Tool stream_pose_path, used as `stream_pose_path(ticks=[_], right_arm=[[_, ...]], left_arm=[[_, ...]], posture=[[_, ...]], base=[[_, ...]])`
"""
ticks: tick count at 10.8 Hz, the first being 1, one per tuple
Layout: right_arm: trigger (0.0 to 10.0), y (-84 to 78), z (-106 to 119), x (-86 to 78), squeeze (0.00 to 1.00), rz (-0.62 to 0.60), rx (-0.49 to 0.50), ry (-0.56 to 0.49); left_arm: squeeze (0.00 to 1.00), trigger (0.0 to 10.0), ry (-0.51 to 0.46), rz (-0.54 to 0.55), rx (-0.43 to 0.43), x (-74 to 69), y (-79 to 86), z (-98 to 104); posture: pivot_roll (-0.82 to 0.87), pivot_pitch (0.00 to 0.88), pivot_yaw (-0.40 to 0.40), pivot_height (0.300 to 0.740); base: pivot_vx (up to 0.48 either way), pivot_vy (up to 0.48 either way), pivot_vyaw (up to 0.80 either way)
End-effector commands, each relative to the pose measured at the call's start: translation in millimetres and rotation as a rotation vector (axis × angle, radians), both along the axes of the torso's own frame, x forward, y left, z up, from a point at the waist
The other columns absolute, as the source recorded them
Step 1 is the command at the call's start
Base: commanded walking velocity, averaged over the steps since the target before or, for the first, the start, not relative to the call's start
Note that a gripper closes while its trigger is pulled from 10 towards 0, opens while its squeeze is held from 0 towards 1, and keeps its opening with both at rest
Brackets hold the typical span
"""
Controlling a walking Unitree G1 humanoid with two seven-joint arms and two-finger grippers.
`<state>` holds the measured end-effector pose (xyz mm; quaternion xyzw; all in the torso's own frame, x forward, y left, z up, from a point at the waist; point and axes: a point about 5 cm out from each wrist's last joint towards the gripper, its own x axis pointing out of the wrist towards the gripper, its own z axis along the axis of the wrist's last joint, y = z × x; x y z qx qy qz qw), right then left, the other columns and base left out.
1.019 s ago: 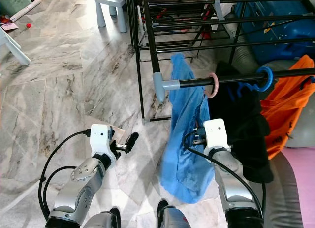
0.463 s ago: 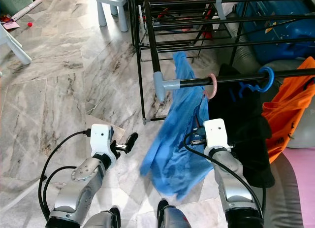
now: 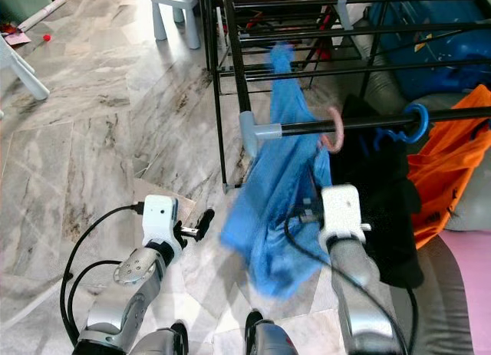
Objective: Hang hanger
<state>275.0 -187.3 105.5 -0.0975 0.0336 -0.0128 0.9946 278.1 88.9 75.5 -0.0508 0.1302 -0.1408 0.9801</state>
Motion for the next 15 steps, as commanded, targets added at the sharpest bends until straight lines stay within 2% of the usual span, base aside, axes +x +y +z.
stream_pose_path(ticks=[1, 4, 5, 8, 15], right_arm=[[0.0, 1.0, 17, -1.2, 0.0, 0.002, 0.003, -0.09], [0.0, -9.0, -16, -21.8, 0.0, -0.052, 0.019, 0.076], [0.0, -7.6, -26, -25.5, 0.0, -0.065, 0.038, 0.131], [0.0, 1.8, -27, -24.7, 0.0, -0.037, 0.059, 0.136], [0.0, 2.7, -25, -16.8, 0.0, -0.019, 0.061, 0.136]], left_arm=[[0.0, 10.0, 0.023, -0.002, -0.005, -4.1, -3.4, -6], [0.0, 10.0, 0.035, -0.023, -0.003, -4.0, -6.8, -8], [0.0, 10.0, 0.032, -0.041, 0.01, -5.4, -8.5, -9], [0.0, 10.0, 0.031, -0.035, 0.014, -2.5, -6.3, -8], [0.0, 10.0, 0.023, -0.003, 0.03, 2.0, -1.8, -8]], posture=[[-0.09, 0.229, -0.024, 0.74], [-0.1, 0.224, 0.003, 0.74], [-0.1, 0.225, 0.008, 0.74], [-0.1, 0.223, 0.011, 0.74], [-0.09, 0.2, 0.005, 0.74]], base=[[0.0, 0.0, 0.0], [0.0, 0.0, 0.0], [0.0, 0.0, 0.0], [0.0, 0.0, 0.0], [-0.287, 0.0, 0.0]])
